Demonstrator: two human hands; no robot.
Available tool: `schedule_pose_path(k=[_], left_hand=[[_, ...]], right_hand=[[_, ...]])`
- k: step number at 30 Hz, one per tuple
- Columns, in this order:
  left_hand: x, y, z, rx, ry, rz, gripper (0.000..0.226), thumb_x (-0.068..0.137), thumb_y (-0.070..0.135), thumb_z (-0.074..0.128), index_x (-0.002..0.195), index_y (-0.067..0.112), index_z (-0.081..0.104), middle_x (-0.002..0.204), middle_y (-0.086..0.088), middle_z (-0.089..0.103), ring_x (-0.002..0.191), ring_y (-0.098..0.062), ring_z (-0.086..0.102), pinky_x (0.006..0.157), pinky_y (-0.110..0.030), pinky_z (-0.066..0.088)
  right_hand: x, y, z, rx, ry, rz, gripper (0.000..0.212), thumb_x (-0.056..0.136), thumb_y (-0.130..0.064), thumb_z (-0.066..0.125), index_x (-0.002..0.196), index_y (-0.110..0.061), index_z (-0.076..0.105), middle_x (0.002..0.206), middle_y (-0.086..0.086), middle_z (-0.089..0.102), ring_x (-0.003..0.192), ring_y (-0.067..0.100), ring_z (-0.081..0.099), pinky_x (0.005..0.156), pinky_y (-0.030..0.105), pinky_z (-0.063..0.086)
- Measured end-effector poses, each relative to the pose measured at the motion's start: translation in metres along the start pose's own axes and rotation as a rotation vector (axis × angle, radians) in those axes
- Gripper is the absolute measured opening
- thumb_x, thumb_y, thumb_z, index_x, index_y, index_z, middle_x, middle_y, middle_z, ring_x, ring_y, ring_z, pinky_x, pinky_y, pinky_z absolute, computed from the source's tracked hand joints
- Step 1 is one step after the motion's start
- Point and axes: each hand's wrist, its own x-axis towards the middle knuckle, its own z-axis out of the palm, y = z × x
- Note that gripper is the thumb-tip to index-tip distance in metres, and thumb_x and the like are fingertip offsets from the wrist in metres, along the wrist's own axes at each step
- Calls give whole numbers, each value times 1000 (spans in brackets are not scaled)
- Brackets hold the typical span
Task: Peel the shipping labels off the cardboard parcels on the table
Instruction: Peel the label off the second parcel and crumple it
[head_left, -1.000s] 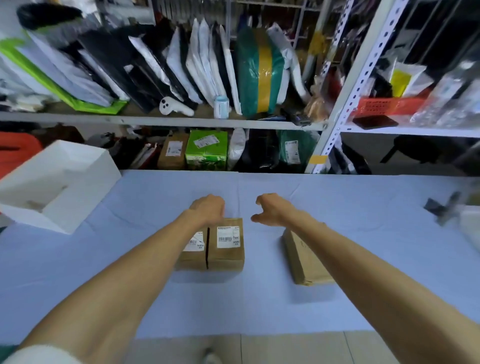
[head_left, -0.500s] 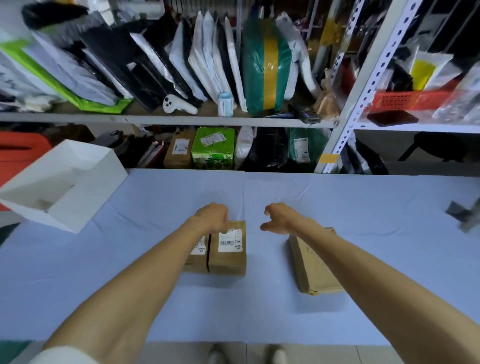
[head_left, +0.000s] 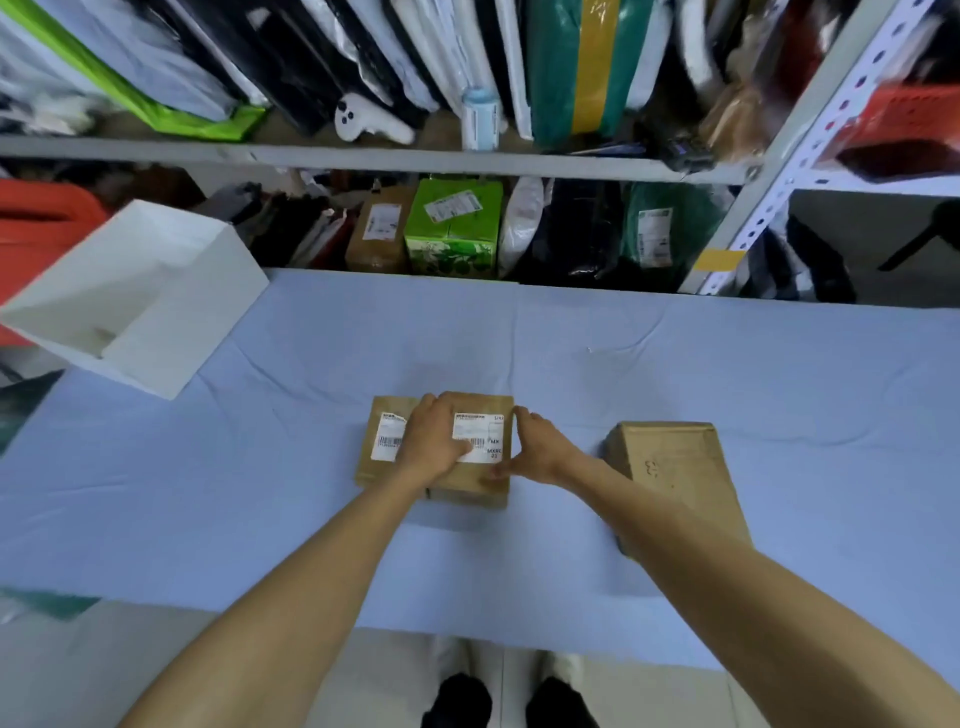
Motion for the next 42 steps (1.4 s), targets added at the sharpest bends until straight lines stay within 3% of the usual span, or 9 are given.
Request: schedule_pose_path(k=[4, 8, 13, 17, 21, 24, 31, 36, 42], left_hand=[[-4, -4, 10, -64, 55, -6, 60, 66, 2, 77, 120, 10, 54, 118, -10, 51, 114, -24, 48, 94, -29, 39], [-17, -5, 21, -339, 27, -31, 75, 58, -9, 80, 124, 7, 49, 124, -8, 49, 109, -22, 56, 91, -32, 49], [-27, 19, 47, -600, -78, -52, 81, 57, -16, 79, 127, 12, 47, 120, -4, 57, 111, -22, 60, 91, -34, 53], [-30, 31, 65, -604, -67, -34, 82, 65, -12, 75, 135, 17, 43, 130, -3, 57, 116, -15, 56, 95, -38, 52], [-34, 26, 65, -565, -91, -50, 82, 70, -6, 75, 141, 18, 41, 129, 0, 57, 112, -10, 52, 92, -27, 49], [-41, 22, 63, -563, -101, -68, 81, 70, -4, 77, 140, 17, 41, 131, -1, 55, 114, -10, 51, 92, -23, 45], [-59, 8, 71, -613, -79, -55, 83, 68, -6, 78, 139, 19, 44, 126, 1, 57, 114, -12, 54, 96, -32, 50], [-64, 3, 73, -636, -79, -53, 83, 68, -7, 77, 140, 19, 44, 129, -1, 57, 112, -8, 52, 77, -12, 50], [-66, 5, 73, -636, -96, -56, 84, 70, -6, 77, 141, 19, 41, 135, -4, 54, 122, -18, 52, 91, -27, 51]], right_hand=[[-4, 9, 21, 206, 29, -53, 120, 65, -17, 86, 151, -15, 2, 121, -1, 50, 98, 18, 54, 77, 21, 45], [-11, 23, 20, 378, 97, -13, 118, 69, -2, 81, 152, -18, -1, 117, -5, 55, 83, 12, 61, 55, 6, 46], [-30, 60, 0, 472, 134, 40, 116, 71, 9, 75, 154, -23, 1, 135, 5, 51, 92, 16, 65, 65, 21, 56], [-47, 80, -4, 450, 101, 44, 132, 64, 0, 84, 152, -28, -9, 141, 2, 42, 124, 20, 49, 97, 40, 50], [-52, 84, 8, 486, 111, 35, 137, 61, 4, 85, 150, -38, -9, 127, -7, 42, 118, 16, 51, 73, 18, 55], [-55, 84, 12, 540, 120, 23, 129, 63, 10, 81, 150, -42, 1, 127, -1, 46, 103, 11, 57, 60, 15, 54], [-69, 85, 24, 578, 130, -37, 130, 58, -1, 89, 153, -30, 6, 142, -2, 45, 128, 21, 47, 100, 47, 48], [-72, 87, 32, 570, 182, -80, 127, 56, -6, 91, 153, -27, 12, 127, -8, 57, 114, 13, 57, 90, 30, 54], [-71, 85, 32, 567, 189, -76, 125, 57, -4, 90, 153, -25, 12, 122, -8, 60, 108, 10, 59, 82, 21, 55]])
